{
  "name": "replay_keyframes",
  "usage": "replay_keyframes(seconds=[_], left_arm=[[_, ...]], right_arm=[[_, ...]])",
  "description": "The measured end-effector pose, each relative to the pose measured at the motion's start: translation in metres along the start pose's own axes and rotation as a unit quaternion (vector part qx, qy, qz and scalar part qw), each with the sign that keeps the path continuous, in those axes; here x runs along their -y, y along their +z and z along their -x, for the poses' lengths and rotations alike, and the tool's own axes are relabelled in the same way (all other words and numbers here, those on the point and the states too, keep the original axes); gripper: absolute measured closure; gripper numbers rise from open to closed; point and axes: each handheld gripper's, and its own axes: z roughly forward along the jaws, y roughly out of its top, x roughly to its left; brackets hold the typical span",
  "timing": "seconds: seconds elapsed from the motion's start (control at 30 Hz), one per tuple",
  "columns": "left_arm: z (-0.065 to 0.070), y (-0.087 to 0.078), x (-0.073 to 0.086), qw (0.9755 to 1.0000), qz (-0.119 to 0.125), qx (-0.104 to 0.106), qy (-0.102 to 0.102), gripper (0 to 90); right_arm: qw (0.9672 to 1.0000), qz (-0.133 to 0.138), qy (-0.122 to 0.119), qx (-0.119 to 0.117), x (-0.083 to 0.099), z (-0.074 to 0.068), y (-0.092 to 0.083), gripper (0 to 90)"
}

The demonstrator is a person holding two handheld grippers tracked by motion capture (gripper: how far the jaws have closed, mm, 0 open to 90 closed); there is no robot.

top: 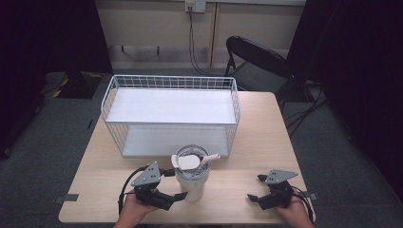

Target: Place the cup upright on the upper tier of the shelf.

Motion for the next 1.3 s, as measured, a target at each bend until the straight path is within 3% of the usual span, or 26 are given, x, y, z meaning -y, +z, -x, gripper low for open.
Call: replay_keyframes(seconds=[0.23,0.57,0.73,0.83,0.97,1.17,1.3], left_arm=[[0.001,0.007,-0.002,0.9997,0.021,-0.008,-0.001,15.3],[0.000,0.026,-0.004,0.9994,0.027,-0.019,0.008,9.5],[0.000,0.036,-0.003,0.9982,0.052,-0.025,0.014,7.0],[0.003,0.040,-0.001,0.9961,0.078,-0.036,0.022,7.0],[0.005,0.043,-0.001,0.9942,0.093,-0.046,0.029,7.7],[0.010,0.045,-0.001,0.9926,0.096,-0.052,0.053,8.6],[0.012,0.044,-0.002,0.9927,0.093,-0.053,0.055,8.7]], right_arm=[[1.0000,0.000,0.000,0.000,0.000,0.000,0.000,12.9],[1.0000,0.000,0.001,0.000,0.000,0.000,0.000,12.9],[1.0000,0.000,0.001,0.000,0.000,0.000,0.000,12.9],[1.0000,0.000,0.001,0.000,0.000,0.000,0.000,12.9],[1.0000,0.000,0.001,0.000,0.000,0.000,0.000,12.9],[1.0000,0.000,0.001,0.000,0.000,0.000,0.000,12.9],[1.0000,0.000,0.001,0.000,0.000,0.000,0.000,12.8]])
